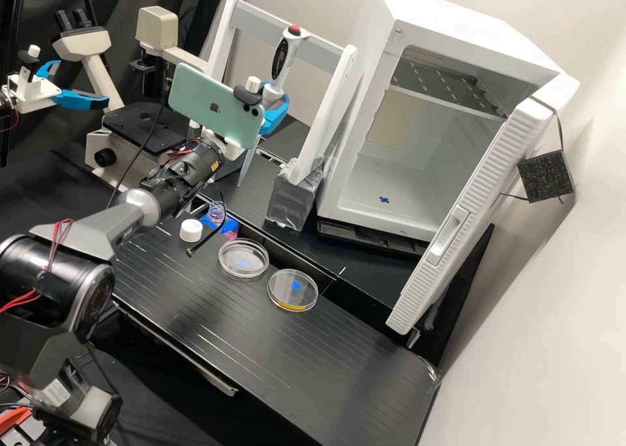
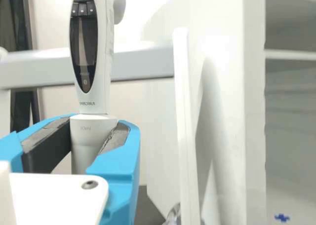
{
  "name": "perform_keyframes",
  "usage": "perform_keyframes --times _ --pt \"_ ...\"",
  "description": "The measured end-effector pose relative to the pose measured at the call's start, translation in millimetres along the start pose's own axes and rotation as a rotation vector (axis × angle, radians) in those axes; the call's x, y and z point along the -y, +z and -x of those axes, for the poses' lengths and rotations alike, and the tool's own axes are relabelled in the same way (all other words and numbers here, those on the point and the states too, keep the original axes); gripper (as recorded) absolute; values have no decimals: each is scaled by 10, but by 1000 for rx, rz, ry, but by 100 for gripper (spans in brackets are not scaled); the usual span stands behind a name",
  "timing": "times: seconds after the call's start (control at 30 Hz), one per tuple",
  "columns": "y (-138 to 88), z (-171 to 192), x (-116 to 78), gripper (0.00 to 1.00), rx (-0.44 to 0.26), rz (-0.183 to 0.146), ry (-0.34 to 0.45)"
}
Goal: Use the pipette
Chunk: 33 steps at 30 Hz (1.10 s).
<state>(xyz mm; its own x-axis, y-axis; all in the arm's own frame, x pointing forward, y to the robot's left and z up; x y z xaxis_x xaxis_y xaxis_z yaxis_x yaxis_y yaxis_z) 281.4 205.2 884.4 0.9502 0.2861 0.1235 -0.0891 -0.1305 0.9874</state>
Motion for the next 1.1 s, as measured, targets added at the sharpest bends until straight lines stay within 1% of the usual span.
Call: perform_keyframes --times 0.1,0.23,0.5,0.67,0.87,1.1 --pt "48 32 57 0 14 -1 -20" --pt "66 94 77 0 19 -9 -33" --pt "-29 188 24 0 -16 -22 -22" --pt "-47 229 87 0 -30 -32 -31" --pt "-15 259 142 0 -22 -23 -51" --pt "-6 260 141 0 -18 -24 -50"
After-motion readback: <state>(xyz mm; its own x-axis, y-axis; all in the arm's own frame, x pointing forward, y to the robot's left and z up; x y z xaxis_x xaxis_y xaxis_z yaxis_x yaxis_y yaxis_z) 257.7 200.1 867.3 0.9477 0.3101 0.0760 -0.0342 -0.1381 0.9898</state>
